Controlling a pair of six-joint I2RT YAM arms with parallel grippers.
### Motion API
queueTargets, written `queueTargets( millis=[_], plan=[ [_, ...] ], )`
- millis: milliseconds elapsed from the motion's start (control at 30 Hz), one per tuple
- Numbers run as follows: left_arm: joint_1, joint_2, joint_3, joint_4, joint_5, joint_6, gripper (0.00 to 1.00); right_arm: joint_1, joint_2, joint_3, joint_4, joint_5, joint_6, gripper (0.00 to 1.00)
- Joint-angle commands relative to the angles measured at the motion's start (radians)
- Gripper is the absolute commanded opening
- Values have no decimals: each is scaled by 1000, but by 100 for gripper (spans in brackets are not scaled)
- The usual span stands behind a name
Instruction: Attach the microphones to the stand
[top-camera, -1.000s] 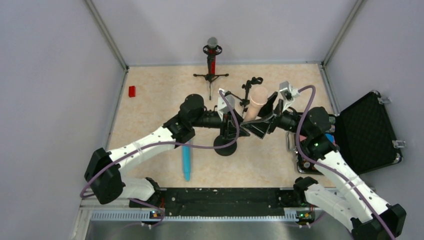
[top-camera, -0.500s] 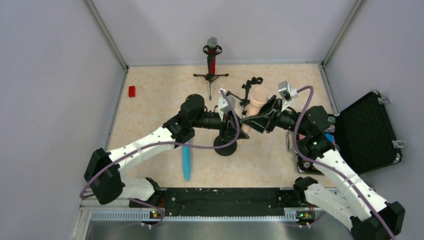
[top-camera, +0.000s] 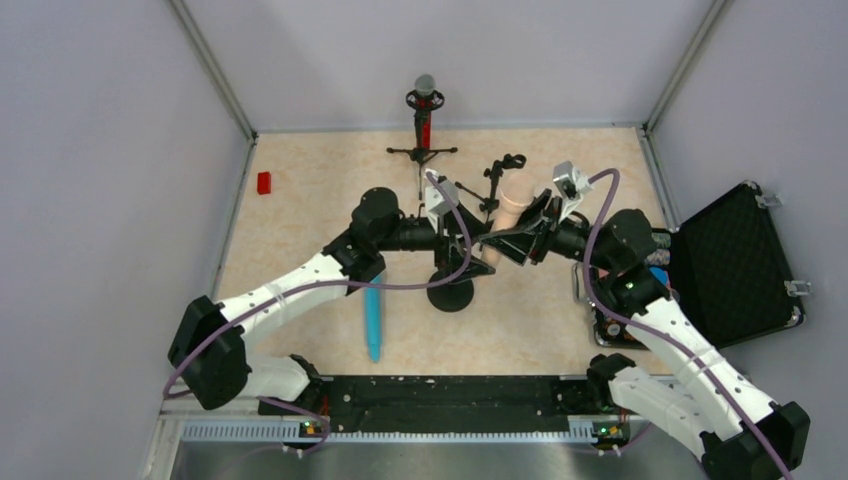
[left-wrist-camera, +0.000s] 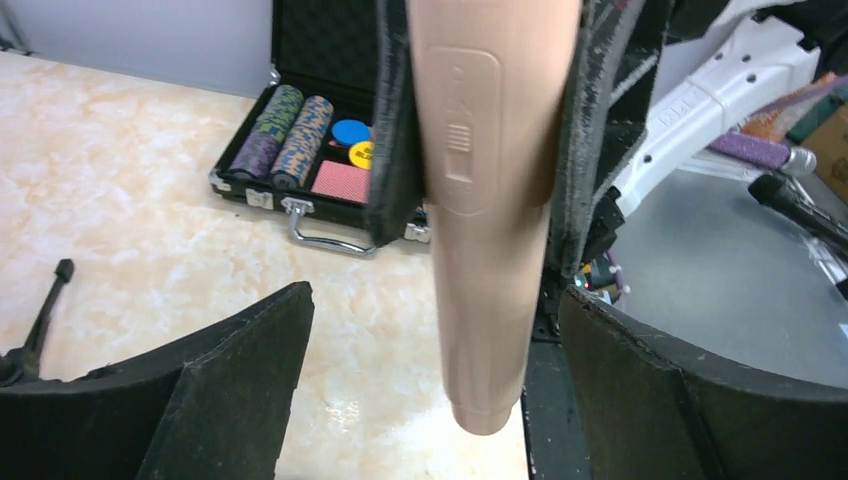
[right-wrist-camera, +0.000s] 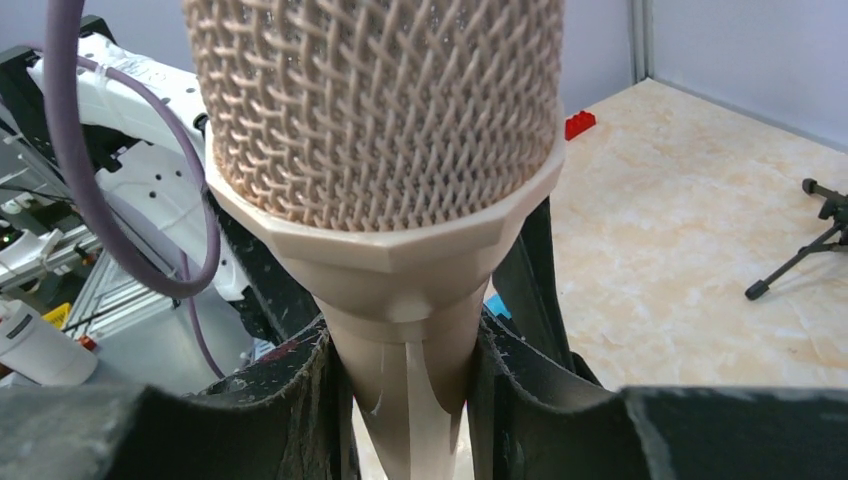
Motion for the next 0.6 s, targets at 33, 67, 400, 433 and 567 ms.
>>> queueTargets(
  millis=[33, 67, 400, 433, 567],
  plan=[
    [79, -14, -31, 238, -1, -149, 97, -12, -3, 50, -20, 33, -58, 0],
    [106, -16, -36, 259, 3, -174, 97, -12, -4, 49, -28, 40, -65, 0],
    [239, -126, -80, 131, -94, -63, 98, -20, 6, 35, -129, 224, -124, 0],
    [239, -138, -75, 86, -111, -25, 99, -28, 20, 38, -129, 220, -116, 0],
    [239, -171, -74, -24, -138, 99, 99, -46, 75, 42, -124, 207, -97, 0]
  ],
)
